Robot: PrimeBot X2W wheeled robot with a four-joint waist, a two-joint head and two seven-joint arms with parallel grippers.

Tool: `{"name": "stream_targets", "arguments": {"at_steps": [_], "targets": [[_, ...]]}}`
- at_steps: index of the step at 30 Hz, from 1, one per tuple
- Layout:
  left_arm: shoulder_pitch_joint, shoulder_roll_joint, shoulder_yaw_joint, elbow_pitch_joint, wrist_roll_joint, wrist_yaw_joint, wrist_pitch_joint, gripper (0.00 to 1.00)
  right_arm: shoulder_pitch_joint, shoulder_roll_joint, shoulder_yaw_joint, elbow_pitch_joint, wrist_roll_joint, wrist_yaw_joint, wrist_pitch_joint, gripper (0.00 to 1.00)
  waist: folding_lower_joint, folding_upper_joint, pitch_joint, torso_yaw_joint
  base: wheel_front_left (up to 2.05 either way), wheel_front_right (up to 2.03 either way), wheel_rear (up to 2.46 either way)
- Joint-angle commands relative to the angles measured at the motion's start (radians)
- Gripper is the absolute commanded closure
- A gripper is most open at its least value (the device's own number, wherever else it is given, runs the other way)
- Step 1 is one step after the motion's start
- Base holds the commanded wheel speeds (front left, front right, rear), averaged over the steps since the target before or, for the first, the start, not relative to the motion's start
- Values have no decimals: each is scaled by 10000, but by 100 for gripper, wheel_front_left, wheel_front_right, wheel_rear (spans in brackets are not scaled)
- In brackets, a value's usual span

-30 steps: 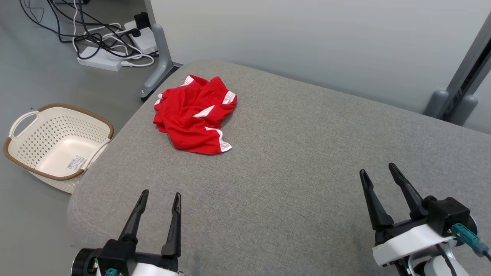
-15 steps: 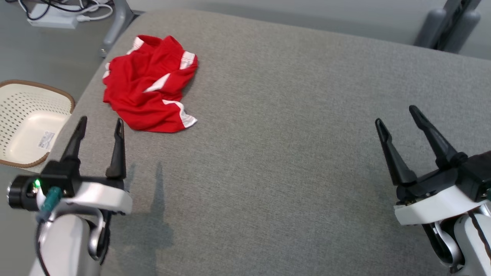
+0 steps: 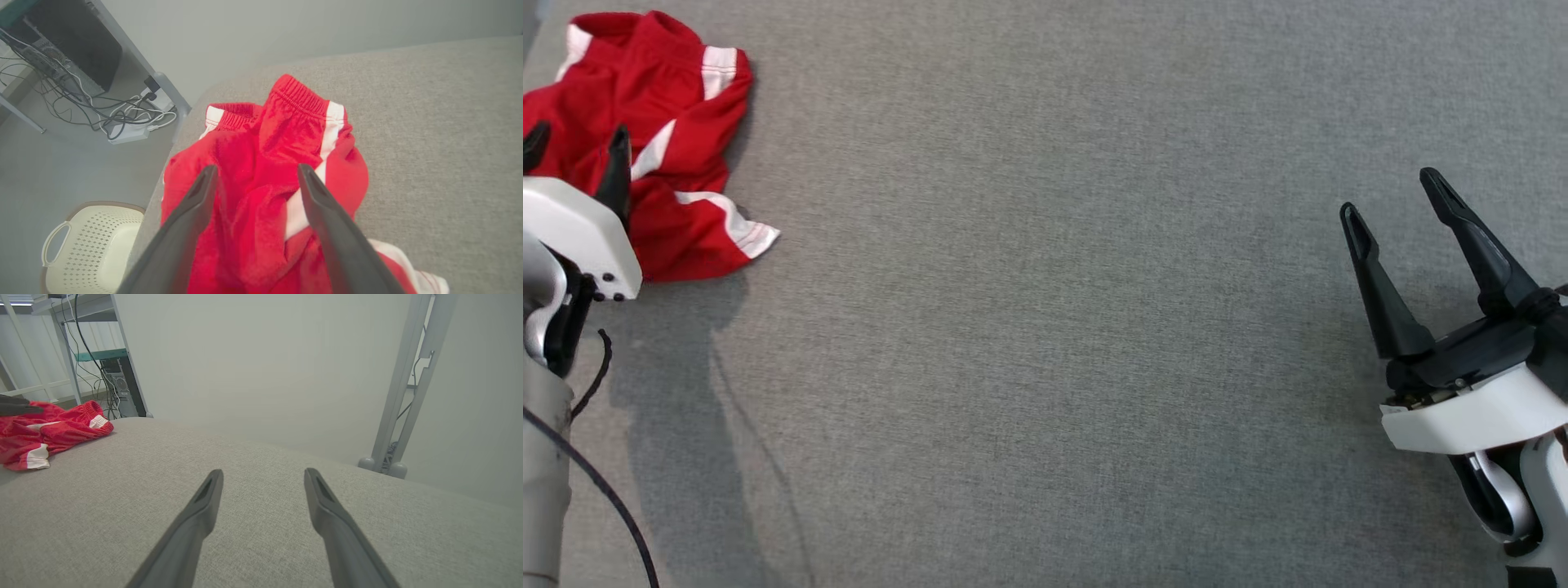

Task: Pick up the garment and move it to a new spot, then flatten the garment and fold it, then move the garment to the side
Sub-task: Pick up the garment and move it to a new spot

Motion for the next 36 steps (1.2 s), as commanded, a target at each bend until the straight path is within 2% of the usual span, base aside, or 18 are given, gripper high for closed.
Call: {"name": "stream_targets", "arguments": {"at_steps": [1,8,11,17,18,19,21,25,28,32,36], "targets": [[-264,68,-70,215,-126,-48,227,0,-151,-75,12,-73,-33,2,-48,0,0,0,379,-371,0,0,0],[-1407,579,-450,1761,-288,-58,1941,0,-335,-26,266,-30,-52,0,-202,0,0,0,748,-822,0,0,0],[-1704,795,-548,2304,-147,81,2434,0,-379,20,305,43,-59,2,-281,0,0,0,846,-958,0,0,0],[-1930,756,-488,3178,-495,62,3110,0,-358,108,294,201,-55,2,-408,0,0,0,915,-1106,0,0,0],[-1936,743,-498,3263,-529,48,3185,71,-369,118,298,224,-56,2,-413,0,0,0,914,-1115,0,0,0],[-1924,739,-517,3356,-587,29,3245,100,-381,130,302,246,-56,2,-433,0,0,0,905,-1117,0,0,0],[-1908,764,-594,3483,-635,15,3302,100,-376,153,297,289,-67,2,-462,0,0,0,863,-1106,0,0,0],[-1892,812,-597,3412,-698,19,2701,100,-376,216,315,466,-54,2,-504,0,0,0,659,-1046,0,0,0],[-2006,887,-607,3122,-587,183,1670,100,-418,277,381,579,5,2,-553,0,0,0,409,-1036,0,0,0],[-1935,769,-557,3041,-714,149,943,100,-375,323,423,733,53,0,-618,0,0,0,56,-1009,0,0,0],[-1837,823,-468,2709,-661,378,-385,100,-302,489,471,1003,117,2,-709,0,0,0,-532,-1037,0,0,0]]}}
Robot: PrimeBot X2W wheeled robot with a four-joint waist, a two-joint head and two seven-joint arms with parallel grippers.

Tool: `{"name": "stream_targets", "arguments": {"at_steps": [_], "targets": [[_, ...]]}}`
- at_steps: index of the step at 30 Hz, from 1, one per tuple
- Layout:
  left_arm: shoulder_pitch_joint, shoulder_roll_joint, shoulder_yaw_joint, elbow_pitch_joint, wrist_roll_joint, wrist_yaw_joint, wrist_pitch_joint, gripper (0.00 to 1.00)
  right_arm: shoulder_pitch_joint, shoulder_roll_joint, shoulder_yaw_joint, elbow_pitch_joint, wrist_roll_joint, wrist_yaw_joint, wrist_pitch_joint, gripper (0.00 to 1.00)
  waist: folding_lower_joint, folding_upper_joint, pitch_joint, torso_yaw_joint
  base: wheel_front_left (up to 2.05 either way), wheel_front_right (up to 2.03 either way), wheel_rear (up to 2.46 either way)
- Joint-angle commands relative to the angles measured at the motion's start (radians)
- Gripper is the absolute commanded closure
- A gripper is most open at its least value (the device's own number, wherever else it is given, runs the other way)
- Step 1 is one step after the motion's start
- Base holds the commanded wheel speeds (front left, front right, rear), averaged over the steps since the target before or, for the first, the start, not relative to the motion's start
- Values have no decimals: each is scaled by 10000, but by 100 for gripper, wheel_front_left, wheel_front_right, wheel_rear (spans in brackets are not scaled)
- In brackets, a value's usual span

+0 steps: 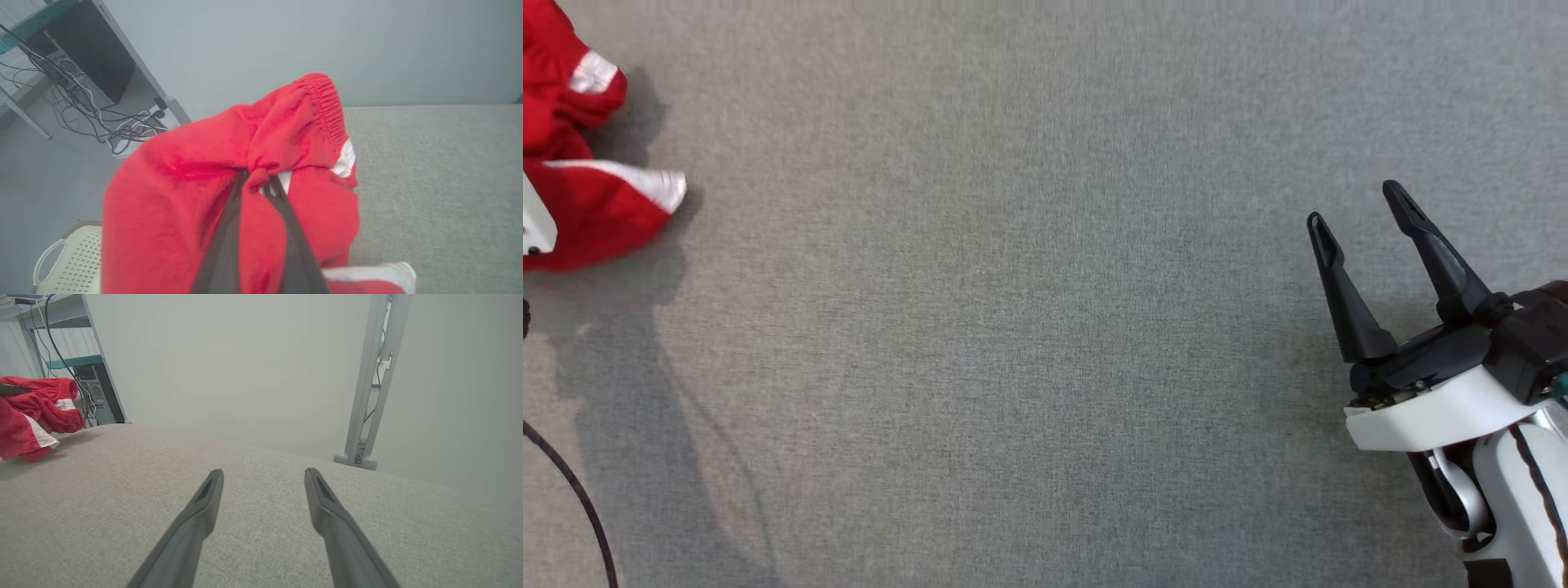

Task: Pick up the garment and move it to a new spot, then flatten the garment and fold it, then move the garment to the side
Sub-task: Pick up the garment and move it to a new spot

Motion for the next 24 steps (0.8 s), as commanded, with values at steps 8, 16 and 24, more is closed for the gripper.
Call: {"name": "stream_targets", "arguments": {"at_steps": [8,16,24], "targets": [[512,-220,-171,-1207,-169,-187,-2077,100,262,396,48,582,112,2,-259,0,0,0,-1618,-248,0,0,0],[1403,-897,-1112,-3896,-683,-355,-2332,100,564,645,-193,855,49,2,-343,0,0,0,-2596,-615,0,0,0],[2905,-1578,-2303,-7060,-1217,-356,-1338,100,756,703,-647,804,2,2,-364,0,0,0,-2967,-1215,0,0,0]]}}
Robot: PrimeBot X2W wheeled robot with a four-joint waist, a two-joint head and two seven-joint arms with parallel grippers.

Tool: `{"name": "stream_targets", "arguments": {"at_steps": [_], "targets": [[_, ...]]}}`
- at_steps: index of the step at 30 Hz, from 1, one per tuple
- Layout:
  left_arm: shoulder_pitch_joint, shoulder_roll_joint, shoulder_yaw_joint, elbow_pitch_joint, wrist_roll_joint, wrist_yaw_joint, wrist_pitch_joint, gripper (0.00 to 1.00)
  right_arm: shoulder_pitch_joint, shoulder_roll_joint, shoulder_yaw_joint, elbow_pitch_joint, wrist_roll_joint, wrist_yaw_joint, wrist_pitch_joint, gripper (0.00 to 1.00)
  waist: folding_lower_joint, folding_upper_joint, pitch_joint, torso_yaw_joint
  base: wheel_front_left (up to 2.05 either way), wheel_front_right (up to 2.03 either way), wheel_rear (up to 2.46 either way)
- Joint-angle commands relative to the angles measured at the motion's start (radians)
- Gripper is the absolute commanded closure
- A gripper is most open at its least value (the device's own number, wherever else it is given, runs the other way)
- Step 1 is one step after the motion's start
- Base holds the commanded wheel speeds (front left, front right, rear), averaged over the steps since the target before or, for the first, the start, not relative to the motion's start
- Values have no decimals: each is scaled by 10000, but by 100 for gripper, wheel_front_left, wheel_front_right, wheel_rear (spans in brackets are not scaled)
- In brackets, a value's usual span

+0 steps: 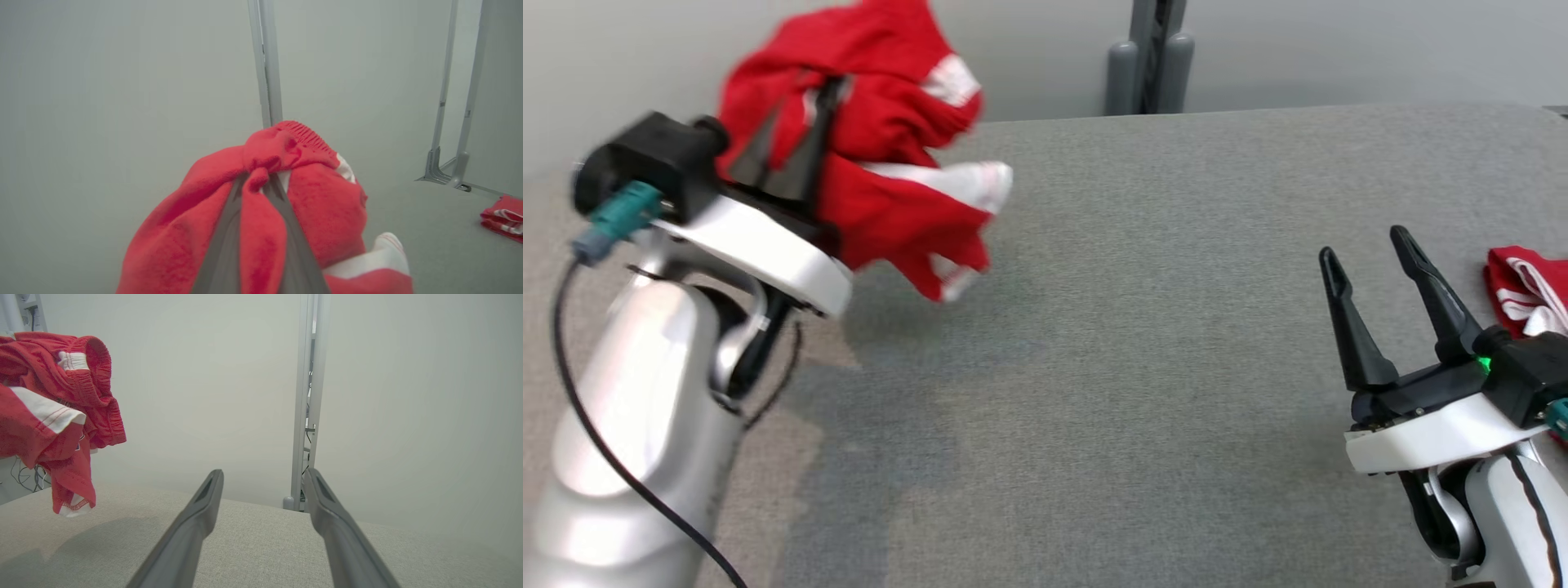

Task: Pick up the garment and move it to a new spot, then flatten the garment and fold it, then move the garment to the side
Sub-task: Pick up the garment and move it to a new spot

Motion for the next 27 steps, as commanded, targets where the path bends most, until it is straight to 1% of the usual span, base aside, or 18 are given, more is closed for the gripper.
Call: {"name": "stream_targets", "arguments": {"at_steps": [1,2,5,7,8,9,10,11,15,18,19,25,26,27], "targets": [[301,-164,-197,-494,-92,31,203,100,118,-55,-136,-48,-80,2,-65,0,0,0,-52,-264,0,0,0],[516,-336,-491,-977,-4,113,492,100,81,-70,-203,-106,-84,2,-69,0,0,0,33,-457,0,0,0],[660,-627,-1002,-1419,245,255,784,100,-55,-93,-344,-251,-80,2,-64,0,0,0,291,-797,0,0,0],[679,-823,-1291,-1381,393,345,884,100,-134,-106,-416,-338,-79,2,-65,0,0,0,481,-1056,0,0,0],[675,-1019,-1602,-1137,557,361,894,100,-183,-68,-499,-383,-61,2,-66,0,0,0,652,-1330,0,0,0],[683,-1148,-1742,-934,582,354,851,100,-208,-37,-546,-412,-46,2,-66,0,0,0,731,-1465,0,0,0],[690,-1221,-1848,-719,637,374,803,100,-235,-9,-558,-441,-35,2,-66,0,0,0,811,-1617,0,0,0],[690,-1221,-1848,-719,637,374,803,100,-235,-9,-558,-441,-35,2,-66,0,0,0,811,-1617,0,0,0],[416,-1423,-2492,490,1334,479,468,100,-269,81,-735,-511,-17,2,-66,0,0,0,1119,-2095,0,0,0],[247,-1754,-2684,1546,1433,587,155,100,-260,144,-743,-508,-38,2,-68,0,0,0,1297,-2389,0,0,0],[74,-1881,-2810,2219,1566,637,-114,100,-265,200,-786,-503,-28,2,-68,0,0,0,1383,-2540,0,0,0],[-278,-2227,-3128,3639,1522,656,-954,100,-254,327,-940,-471,-58,2,-68,0,0,0,1474,-2646,0,0,0],[-341,-2301,-3226,3936,1487,633,-1221,36,-213,348,-973,-435,-98,2,-68,0,0,0,1427,-2578,0,0,0],[-361,-2312,-3240,4062,1476,672,-1312,0,-190,365,-992,-420,-102,2,-68,0,0,0,1380,-2522,0,0,0]]}}
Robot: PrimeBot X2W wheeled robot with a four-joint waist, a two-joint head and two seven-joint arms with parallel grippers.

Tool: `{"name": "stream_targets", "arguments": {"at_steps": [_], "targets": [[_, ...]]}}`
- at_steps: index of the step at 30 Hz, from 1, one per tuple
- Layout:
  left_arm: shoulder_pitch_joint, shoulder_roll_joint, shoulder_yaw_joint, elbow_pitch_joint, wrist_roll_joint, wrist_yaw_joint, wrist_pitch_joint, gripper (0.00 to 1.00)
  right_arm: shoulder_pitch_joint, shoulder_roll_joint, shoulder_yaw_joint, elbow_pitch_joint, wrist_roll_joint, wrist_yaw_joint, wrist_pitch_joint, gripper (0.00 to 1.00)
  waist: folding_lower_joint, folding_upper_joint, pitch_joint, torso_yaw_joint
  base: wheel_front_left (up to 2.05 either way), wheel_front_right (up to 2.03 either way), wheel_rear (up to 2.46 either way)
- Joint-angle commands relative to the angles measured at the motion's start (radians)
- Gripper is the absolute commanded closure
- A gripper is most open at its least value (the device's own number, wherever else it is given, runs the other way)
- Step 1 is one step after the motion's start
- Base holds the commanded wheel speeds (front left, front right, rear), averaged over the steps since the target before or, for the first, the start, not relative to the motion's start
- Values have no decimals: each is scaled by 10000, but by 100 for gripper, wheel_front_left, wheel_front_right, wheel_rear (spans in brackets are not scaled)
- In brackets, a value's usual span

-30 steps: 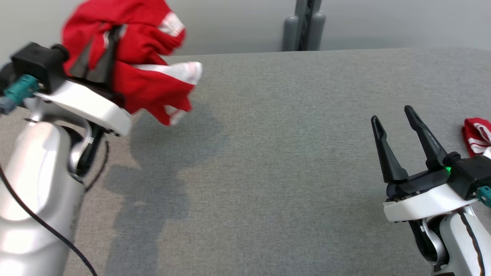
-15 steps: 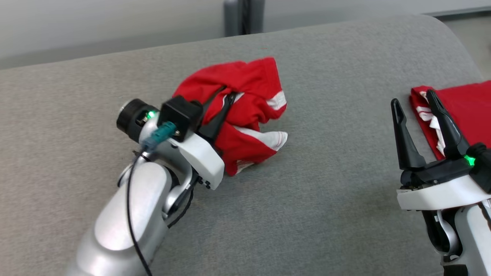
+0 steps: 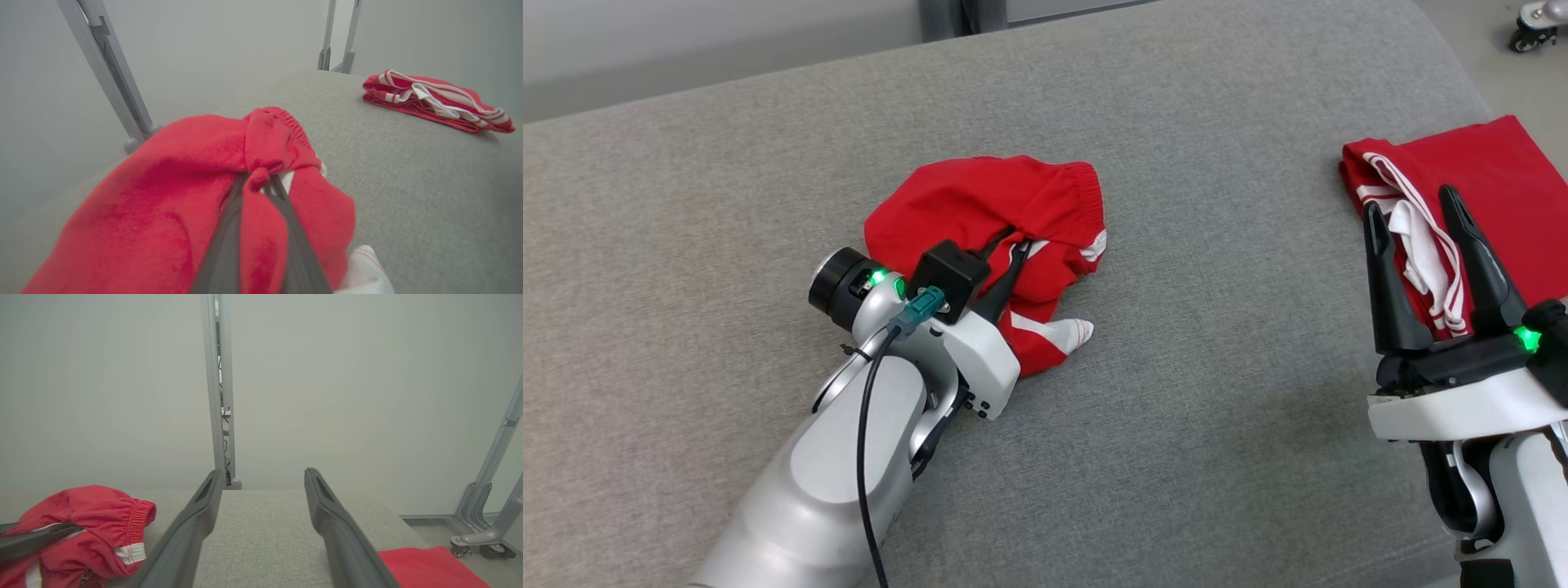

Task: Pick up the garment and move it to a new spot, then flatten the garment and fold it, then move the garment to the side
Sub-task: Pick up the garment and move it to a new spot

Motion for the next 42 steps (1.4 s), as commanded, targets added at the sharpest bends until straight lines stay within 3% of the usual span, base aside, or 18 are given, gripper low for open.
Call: {"name": "stream_targets", "arguments": {"at_steps": [1,13,20,26,34,42], "targets": [[-151,51,25,87,-65,102,-99,0,48,-15,-63,28,-81,2,-59,0,0,0,-83,106,0,0,0],[197,294,399,-800,-571,78,-645,0,365,-223,-132,180,-182,2,-59,0,0,0,-1036,1263,0,0,0],[1327,1160,1452,-2666,-890,1029,-747,0,608,-255,-110,109,-259,2,-59,0,0,0,-1596,1811,0,0,0],[3014,1546,2392,-4320,-1178,1698,-765,0,851,-404,11,43,-295,2,-60,0,0,0,-1955,2106,0,0,0],[5077,1014,3336,-5649,-997,2149,-769,0,1142,-446,109,47,-294,2,-58,0,0,0,-2271,2249,0,0,0],[6506,272,4119,-6038,-13,2169,-771,0,1334,-362,274,188,-222,2,-58,0,0,0,-2443,2240,0,0,0]]}}
